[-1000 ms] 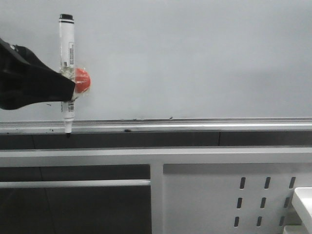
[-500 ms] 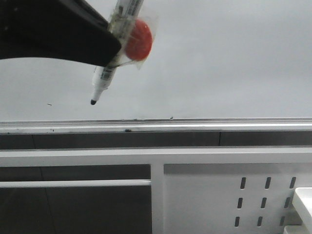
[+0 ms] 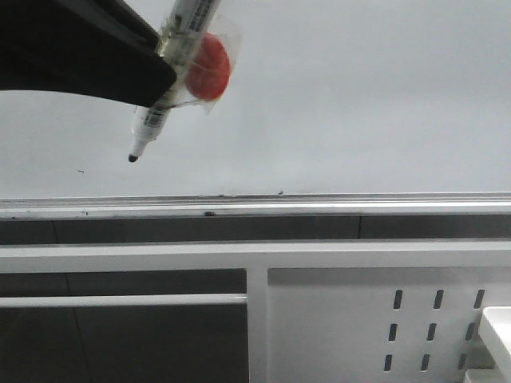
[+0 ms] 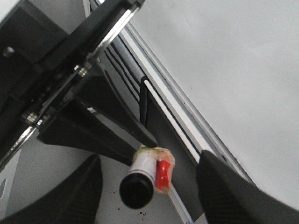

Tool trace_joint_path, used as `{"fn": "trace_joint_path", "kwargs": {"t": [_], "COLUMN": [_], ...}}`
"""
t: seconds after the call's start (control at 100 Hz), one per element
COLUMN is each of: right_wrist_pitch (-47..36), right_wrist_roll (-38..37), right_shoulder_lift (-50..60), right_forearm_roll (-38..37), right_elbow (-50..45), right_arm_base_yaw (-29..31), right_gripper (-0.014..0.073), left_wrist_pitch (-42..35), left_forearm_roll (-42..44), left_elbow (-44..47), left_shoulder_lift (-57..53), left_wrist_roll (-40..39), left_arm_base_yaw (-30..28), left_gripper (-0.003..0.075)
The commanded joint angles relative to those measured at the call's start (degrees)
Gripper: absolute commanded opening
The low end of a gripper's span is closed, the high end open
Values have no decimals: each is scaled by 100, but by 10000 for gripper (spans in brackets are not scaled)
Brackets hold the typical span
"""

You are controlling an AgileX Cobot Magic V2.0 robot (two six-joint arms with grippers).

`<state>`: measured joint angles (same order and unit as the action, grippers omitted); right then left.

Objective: Write number 1 on whiteboard

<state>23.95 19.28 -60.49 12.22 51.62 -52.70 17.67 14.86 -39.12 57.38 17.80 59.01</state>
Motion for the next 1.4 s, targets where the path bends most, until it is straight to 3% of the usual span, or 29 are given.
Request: {"fn": "trace_joint_path", "kwargs": {"t": [0.0,0.74,0.91,1.12,1.29,1.39], "right_wrist_pitch": [-342,-472,-317,-14,-35,-182], "right_wrist_roll": [88,88,88,88,88,88], "right_shoulder_lift": [-6,-330,-330,-330,-319,-285], "right_forearm_roll": [46,322,322,322,322,257], "right_elbow": [229,282,282,282,282,282], "right_arm_base_yaw": [1,1,1,1,1,1], "right_gripper": [401,337,197,-71,-77,-76], "left_wrist_pitch": [-364,-204,-204,-204,-204,-193], "left_forearm_roll": [37,37,37,37,-173,-561], "left_elbow": [-210,-210,-210,-210,-231,-309], "left_shoulder_lift": [-103,-103,-103,-103,-103,-144], "left_wrist_roll": [-19,-19,-19,-19,-32,-42], "left_arm_base_yaw": [54,54,54,54,54,54], "left_gripper": [-20,-20,-20,-20,-15,83]}}
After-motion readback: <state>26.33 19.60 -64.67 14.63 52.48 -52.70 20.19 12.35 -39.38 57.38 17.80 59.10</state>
